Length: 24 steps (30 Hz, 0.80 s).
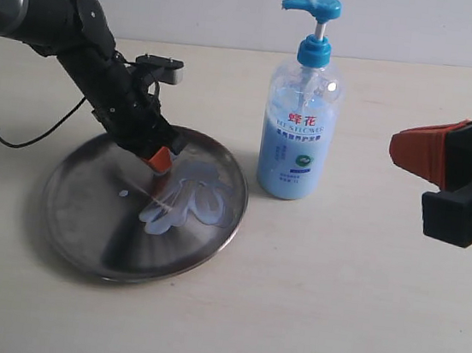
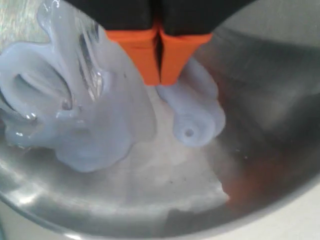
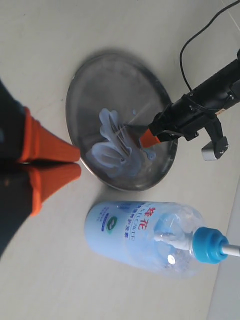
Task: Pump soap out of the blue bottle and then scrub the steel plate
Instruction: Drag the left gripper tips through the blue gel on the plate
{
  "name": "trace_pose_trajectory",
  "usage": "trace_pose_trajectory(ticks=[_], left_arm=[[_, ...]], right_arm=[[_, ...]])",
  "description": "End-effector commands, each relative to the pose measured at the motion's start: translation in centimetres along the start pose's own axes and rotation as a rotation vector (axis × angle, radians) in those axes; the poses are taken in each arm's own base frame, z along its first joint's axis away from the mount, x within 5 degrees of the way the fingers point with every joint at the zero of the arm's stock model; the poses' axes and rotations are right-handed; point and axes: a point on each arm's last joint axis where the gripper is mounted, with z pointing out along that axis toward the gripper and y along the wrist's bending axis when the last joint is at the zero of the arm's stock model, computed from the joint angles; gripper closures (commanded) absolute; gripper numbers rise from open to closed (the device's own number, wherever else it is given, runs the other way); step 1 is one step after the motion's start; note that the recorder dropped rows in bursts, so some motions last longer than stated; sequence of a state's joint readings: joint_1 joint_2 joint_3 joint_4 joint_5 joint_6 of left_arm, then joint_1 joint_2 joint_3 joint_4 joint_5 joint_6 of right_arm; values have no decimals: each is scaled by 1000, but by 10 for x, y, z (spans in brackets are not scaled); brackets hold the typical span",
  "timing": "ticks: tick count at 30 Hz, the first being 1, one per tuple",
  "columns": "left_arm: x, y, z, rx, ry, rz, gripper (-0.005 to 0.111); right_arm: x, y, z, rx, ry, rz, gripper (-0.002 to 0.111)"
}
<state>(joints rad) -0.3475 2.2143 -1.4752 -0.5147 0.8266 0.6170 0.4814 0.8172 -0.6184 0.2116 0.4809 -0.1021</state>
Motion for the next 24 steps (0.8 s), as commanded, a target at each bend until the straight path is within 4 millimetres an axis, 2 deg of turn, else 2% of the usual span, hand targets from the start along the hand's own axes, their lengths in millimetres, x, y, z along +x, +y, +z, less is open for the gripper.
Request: trace_pose_trajectory(ticks=[1,24], left_arm=[[-1,-5,-8,10,6,-1,107],[-5,-2,-9,-27,-39,4,107]], right_arm=[[0,-1,-1,6,-17,-5,108],[-2,-1,-1,5,-42,2,108]])
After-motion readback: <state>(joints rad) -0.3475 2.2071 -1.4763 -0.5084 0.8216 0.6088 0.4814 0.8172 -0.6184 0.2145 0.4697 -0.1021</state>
